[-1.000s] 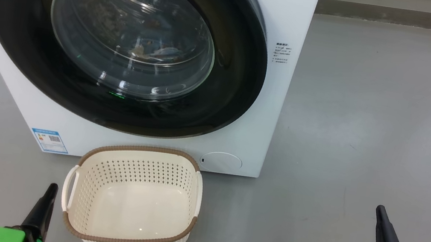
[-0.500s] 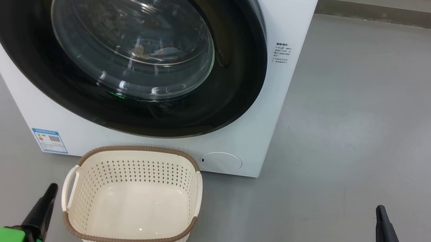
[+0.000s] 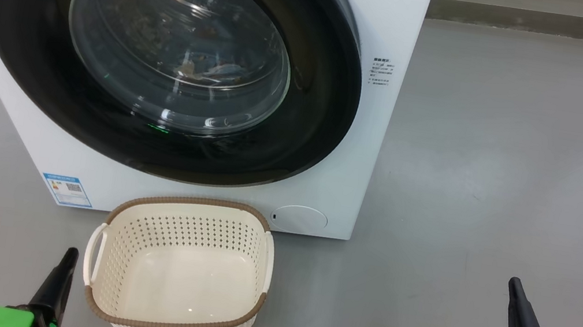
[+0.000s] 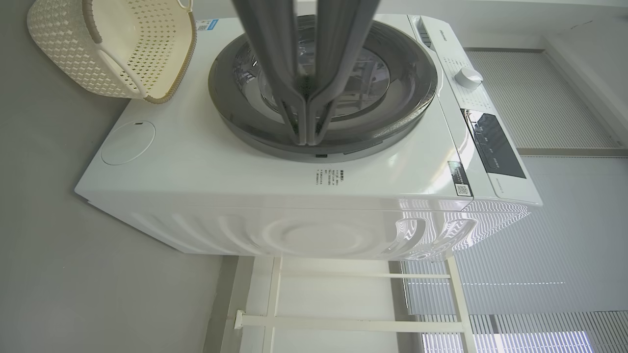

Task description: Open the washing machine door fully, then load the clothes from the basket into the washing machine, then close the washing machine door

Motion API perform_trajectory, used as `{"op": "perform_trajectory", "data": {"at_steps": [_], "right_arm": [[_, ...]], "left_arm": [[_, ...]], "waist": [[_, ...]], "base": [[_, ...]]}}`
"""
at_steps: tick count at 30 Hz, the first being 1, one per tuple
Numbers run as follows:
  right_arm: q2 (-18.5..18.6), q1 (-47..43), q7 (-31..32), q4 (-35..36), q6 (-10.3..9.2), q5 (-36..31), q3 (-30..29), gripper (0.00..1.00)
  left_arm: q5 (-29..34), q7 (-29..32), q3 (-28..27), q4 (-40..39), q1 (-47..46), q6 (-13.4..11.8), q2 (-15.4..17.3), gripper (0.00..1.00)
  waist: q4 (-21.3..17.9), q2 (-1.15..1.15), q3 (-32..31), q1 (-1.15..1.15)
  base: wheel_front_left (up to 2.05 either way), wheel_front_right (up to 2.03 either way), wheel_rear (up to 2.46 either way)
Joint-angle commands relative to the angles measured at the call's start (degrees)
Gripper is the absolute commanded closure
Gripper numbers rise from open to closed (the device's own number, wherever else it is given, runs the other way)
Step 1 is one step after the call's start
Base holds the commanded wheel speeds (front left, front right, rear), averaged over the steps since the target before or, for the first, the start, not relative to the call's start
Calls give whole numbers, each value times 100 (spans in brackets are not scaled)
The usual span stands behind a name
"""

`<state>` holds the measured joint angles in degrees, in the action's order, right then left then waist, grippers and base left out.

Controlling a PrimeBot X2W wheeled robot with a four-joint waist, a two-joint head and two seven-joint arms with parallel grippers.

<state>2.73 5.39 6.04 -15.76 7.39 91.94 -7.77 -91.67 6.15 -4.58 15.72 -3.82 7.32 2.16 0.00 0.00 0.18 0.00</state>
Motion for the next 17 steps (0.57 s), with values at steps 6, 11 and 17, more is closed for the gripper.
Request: {"op": "perform_trajectory", "data": {"at_steps": [6, 11, 17], "right_arm": [[18, 80, 47, 174, 10, 20, 123, 100], [17, 80, 47, 174, 10, 20, 122, 100], [17, 80, 48, 174, 10, 20, 122, 100]], "left_arm": [[-45, 39, -200, -167, -238, 17, 73, 100], [-45, 39, -200, -167, -238, 17, 73, 100], [-45, 39, -200, -167, -238, 17, 72, 100]], "waist": [[0, 0, 0, 0], [0, 0, 0, 0], [0, 0, 0, 0]], "base": [[0, 0, 0], [0, 0, 0], [0, 0, 0]]}}
